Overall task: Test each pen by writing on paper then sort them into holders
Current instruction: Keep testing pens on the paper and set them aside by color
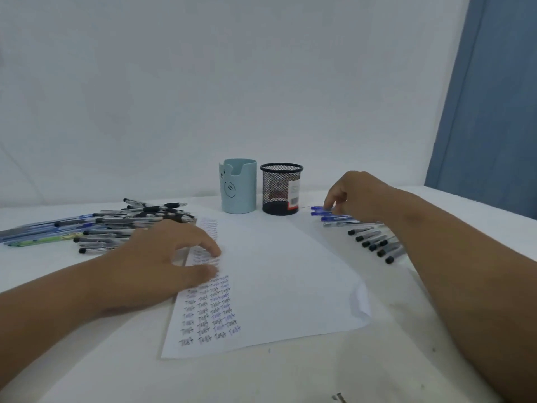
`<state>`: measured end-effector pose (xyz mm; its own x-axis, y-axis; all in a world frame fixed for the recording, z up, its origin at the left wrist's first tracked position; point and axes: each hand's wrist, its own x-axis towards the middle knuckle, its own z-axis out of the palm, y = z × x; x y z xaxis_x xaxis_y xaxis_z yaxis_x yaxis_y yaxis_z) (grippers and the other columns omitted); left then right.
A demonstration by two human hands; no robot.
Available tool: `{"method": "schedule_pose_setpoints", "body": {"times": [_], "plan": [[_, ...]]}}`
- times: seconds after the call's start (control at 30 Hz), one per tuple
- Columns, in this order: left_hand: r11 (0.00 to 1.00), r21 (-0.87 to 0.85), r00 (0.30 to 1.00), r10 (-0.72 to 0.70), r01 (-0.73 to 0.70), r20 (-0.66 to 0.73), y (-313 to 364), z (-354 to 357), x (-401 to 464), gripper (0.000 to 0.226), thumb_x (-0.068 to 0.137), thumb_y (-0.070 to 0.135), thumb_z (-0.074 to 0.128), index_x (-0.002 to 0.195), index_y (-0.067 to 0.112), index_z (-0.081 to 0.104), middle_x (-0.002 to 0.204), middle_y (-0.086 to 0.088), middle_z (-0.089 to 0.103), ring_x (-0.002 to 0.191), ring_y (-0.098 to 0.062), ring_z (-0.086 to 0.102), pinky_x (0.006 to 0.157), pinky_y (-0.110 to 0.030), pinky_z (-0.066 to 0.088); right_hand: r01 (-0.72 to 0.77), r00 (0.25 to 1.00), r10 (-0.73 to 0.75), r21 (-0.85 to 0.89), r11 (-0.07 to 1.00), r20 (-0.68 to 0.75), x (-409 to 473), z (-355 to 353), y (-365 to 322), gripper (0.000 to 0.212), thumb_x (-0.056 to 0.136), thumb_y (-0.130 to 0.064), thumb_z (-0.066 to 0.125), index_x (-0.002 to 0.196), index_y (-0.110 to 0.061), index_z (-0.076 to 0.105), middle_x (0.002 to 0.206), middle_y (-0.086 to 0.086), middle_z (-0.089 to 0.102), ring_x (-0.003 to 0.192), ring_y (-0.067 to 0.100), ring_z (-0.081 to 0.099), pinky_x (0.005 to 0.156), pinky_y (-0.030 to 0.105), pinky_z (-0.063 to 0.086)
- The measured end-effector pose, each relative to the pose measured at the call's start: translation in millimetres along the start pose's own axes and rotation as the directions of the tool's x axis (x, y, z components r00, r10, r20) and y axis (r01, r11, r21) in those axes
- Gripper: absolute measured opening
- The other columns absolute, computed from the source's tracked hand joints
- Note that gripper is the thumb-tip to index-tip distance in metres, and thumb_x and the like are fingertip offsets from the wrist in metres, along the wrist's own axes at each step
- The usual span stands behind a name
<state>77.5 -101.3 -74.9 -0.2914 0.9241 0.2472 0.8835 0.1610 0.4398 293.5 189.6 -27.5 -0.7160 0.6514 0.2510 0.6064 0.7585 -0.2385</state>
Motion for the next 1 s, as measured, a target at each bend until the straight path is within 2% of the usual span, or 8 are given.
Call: {"method": "schedule_pose_setpoints", "body": {"times": [0.13,0.27,0.37,0.6,0.67,0.77,0.9,1.0], "plan": [[1.000,-0.021,1.000,-0.020,0.020,0.014,0,0,0,0.054,0.062,0.079,0.058,0.113,0.061,0.059,0.126,0.031,0.053,0.125,0.008,0.042,0.115,-0.038,0.033,-0.083,0.996,0.082,-0.066,0.994,-0.024,5,6,13,0.032,0.086,-0.001,0.064,0.082,-0.031,0.073,0.080,-0.003,0.068,0.080,0.020,0.066,0.079,0.033,0.058],[1.000,-0.015,1.000,-0.020,0.020,0.013,0,-1,2,0.054,0.062,0.080,0.058,0.113,0.062,0.059,0.127,0.032,0.053,0.129,0.004,0.041,0.118,-0.042,0.031,-0.101,0.992,0.091,-0.123,0.987,-0.088,7,12,19,0.036,0.085,0.000,0.061,0.091,-0.034,0.074,0.086,-0.010,0.065,0.094,0.019,0.064,0.088,0.036,0.055],[1.000,0.011,1.000,-0.007,0.007,0.022,-3,-1,3,0.054,0.064,0.081,0.057,0.115,0.062,0.057,0.127,0.032,0.054,0.128,0.006,0.041,0.117,-0.041,0.032,-0.097,0.991,0.083,-0.139,0.986,-0.107,8,13,19,0.041,0.086,0.002,0.060,0.107,-0.029,0.076,0.096,-0.009,0.063,0.096,0.017,0.060,0.088,0.034,0.052],[1.000,-0.005,1.000,0.010,-0.010,0.024,-8,-2,5,0.052,0.067,0.077,0.061,0.115,0.060,0.060,0.126,0.033,0.054,0.126,0.010,0.042,0.114,-0.036,0.035,-0.019,0.998,0.014,-0.074,0.997,-0.059,1,9,-6,0.050,0.081,0.011,0.049,0.108,-0.022,0.075,0.106,-0.007,0.064,0.089,0.015,0.057,0.075,0.026,0.046],[1.000,-0.024,1.000,0.016,-0.016,-0.008,-9,-5,5,0.042,0.071,0.071,0.064,0.111,0.057,0.064,0.123,0.034,0.056,0.121,0.012,0.045,0.108,-0.029,0.038,0.076,0.993,-0.073,0.025,0.997,-0.089,-4,13,-24,0.049,0.080,0.012,0.049,0.107,-0.020,0.075,0.098,-0.010,0.062,0.090,0.012,0.057,0.071,0.016,0.042],[0.999,-0.021,0.991,0.041,-0.044,-0.127,-10,-13,9,0.011,0.085,0.041,0.074,0.096,0.046,0.073,0.108,0.035,0.062,0.107,0.015,0.052,0.091,-0.017,0.040,0.310,0.951,-0.303,0.136,0.941,-0.068,-12,29,-60,0.034,0.087,0.004,0.059,0.103,-0.019,0.077,0.097,-0.008,0.068,0.085,0.010,0.060,0.072,0.006,0.039],[0.997,0.069,0.969,0.036,-0.020,-0.246,-24,-36,10,0.024,0.083,0.013,0.078,0.087,0.036,0.075,0.096,0.021,0.071,0.100,0.008,0.058,0.081,-0.002,0.039,0.428,0.896,-0.443,0.244,0.870,0.009,-27,43,-104,0.014,0.092,-0.021,0.069,0.101,-0.028,0.077,0.094,-0.015,0.070,0.085,0.007,0.063,0.077,0.015,0.047],[0.987,0.142,0.974,-0.044,0.077,-0.222,-42,-54,5,0.030,0.079,0.007,0.078,0.088,0.035,0.073,0.102,0.018,0.069,0.102,-0.001,0.061,0.083,-0.009,0.042,0.478,0.865,-0.500,0.236,0.846,0.043,-34,49,-115,0.013,0.093,-0.030,0.068,0.103,-0.032,0.075,0.097,-0.017,0.069,0.089,0.002,0.062,0.079,0.016,0.049]]}}
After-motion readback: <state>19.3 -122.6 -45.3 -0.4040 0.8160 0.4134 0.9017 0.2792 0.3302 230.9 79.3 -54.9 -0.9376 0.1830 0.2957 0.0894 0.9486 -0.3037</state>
